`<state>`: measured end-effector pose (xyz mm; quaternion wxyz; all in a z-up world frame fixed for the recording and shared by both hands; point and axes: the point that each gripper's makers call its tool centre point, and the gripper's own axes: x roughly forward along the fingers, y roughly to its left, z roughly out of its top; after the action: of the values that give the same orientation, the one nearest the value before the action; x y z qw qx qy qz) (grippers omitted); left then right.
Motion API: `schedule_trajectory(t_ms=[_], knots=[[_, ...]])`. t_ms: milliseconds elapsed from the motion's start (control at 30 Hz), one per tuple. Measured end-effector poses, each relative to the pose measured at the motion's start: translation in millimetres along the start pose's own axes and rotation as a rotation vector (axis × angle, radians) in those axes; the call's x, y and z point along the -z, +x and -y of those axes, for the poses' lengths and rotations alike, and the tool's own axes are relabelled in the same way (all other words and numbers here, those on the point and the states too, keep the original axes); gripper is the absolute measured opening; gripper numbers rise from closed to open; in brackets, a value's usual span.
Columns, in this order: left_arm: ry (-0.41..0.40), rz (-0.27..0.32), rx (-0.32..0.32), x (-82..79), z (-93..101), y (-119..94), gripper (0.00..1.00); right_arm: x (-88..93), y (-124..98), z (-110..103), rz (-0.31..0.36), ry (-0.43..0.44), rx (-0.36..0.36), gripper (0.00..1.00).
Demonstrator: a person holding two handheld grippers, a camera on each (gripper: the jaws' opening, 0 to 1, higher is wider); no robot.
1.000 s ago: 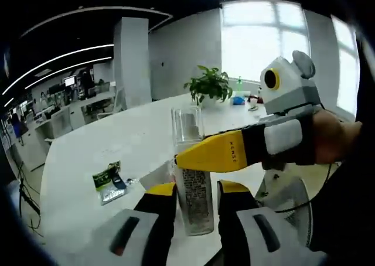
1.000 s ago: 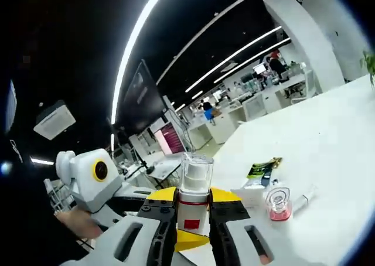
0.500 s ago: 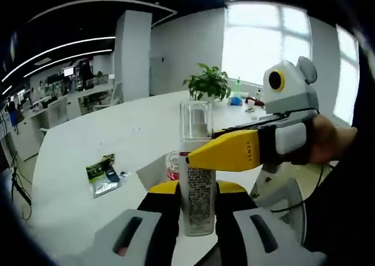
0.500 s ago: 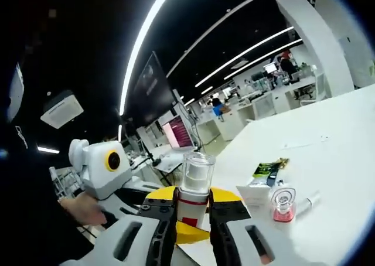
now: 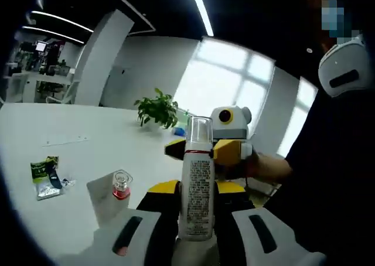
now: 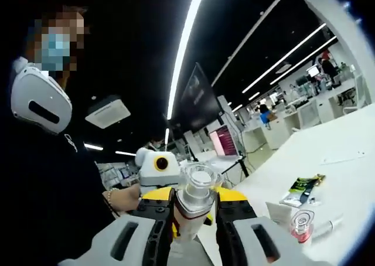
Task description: Arrange the skincare products in the storage area until every visible bottle or jar stands upright without overlapping.
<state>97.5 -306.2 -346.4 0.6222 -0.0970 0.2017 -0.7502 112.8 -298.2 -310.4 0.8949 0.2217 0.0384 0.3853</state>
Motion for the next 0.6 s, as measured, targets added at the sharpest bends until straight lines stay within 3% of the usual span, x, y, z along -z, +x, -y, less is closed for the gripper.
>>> schedule_trajectory(t_ms=[167, 267, 433, 600], knots=[[-0.106, 0.076, 0.073, -7.1, 10.2, 2, 0.24, -7.2, -3, -9, -0.019, -0.012, -0.069, 0.2], [-0.186, 0.142, 0.167, -14.7, 20.6, -2, 0.23, -14.9, -8, -12, -0.003, 0.014, -0.125, 0.21], [-0.206, 0.169, 0.232, -14.0, 29.8, -3, 0.23, -19.5, -10, -25, -0.024, 0.022, -0.211, 0.15], [-0.176, 0.159, 0.258, -11.4, 37.0, 0, 0.22, -15.5, -8, -32, -0.073, -0.001, -0.249, 0.19]])
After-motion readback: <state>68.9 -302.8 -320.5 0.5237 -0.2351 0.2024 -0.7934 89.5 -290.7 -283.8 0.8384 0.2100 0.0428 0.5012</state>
